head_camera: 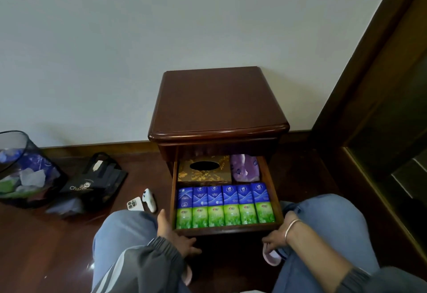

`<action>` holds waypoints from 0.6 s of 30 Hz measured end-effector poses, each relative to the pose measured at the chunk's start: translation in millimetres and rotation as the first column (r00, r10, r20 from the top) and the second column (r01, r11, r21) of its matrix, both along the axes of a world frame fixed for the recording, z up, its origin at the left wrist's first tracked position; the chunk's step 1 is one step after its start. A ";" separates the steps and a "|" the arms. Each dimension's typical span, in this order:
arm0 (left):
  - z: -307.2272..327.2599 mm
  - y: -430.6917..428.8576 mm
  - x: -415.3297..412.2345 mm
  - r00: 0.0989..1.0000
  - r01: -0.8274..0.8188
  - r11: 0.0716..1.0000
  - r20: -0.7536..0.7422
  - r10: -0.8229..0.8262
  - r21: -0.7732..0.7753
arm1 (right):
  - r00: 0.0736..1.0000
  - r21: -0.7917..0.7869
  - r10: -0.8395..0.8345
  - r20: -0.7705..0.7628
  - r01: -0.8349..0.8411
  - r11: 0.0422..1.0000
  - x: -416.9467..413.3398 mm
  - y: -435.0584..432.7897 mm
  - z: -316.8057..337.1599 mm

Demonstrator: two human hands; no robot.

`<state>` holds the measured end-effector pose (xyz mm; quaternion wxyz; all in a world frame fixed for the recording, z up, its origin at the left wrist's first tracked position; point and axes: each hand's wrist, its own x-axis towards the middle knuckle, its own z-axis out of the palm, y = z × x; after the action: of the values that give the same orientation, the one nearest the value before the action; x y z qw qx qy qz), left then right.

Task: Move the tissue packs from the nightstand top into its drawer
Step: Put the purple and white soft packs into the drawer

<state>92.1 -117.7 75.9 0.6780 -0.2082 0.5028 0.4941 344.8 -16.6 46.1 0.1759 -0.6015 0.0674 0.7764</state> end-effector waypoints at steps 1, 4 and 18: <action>-1.8 -1.7 -0.8 0.999 -0.041 0.999 0.028 0.040 0.021 | 1.000 0.021 -0.018 -0.004 0.018 1.000 -0.6 0.8 -1.0; -6.5 -5.3 -2.9 0.991 -0.103 0.989 0.097 0.093 0.108 | 0.991 0.081 -0.114 -0.068 0.120 0.989 -1.0 3.8 -5.2; -42.1 89.5 -43.1 0.982 -0.189 0.920 0.066 0.177 0.344 | 0.865 0.280 -0.348 -0.361 0.457 0.844 -29.7 90.7 -14.7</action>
<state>49.0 -28.2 33.7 0.6632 -0.1392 0.3742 0.6331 315.1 74.1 31.4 0.4306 -0.4080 0.0773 0.8014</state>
